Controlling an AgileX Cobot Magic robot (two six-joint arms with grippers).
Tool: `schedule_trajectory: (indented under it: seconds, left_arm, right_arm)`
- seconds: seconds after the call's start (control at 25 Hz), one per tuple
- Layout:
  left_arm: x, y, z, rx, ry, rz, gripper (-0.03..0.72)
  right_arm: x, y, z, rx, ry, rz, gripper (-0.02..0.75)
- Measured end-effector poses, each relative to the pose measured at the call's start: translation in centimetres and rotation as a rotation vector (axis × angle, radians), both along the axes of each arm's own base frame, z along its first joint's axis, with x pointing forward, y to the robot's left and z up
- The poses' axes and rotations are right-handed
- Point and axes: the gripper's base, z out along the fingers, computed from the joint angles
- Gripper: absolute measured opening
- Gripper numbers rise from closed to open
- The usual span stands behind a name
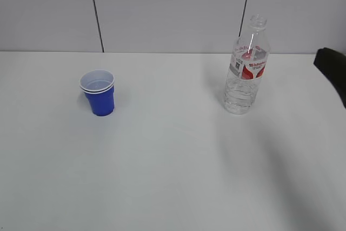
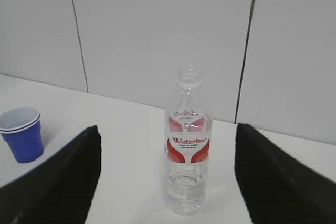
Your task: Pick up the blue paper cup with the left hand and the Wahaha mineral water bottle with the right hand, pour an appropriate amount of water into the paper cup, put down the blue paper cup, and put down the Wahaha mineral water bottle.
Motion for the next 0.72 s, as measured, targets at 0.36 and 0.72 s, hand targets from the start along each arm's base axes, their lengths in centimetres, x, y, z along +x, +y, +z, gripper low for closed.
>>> schedule_trajectory:
  seconds: [0.36, 0.72]
  left_arm:
    - [0.0, 0.0, 0.0, 0.0, 0.0, 0.0, 0.459]
    - [0.0, 0.0, 0.0, 0.0, 0.0, 0.0, 0.457]
  right_arm:
    - [-5.8, -2.4, 3.4, -0.017, -0.04, -0.199, 0.588]
    - [-10.0, -4.9, 5.2, -0.017, 0.017, -0.439, 0.587]
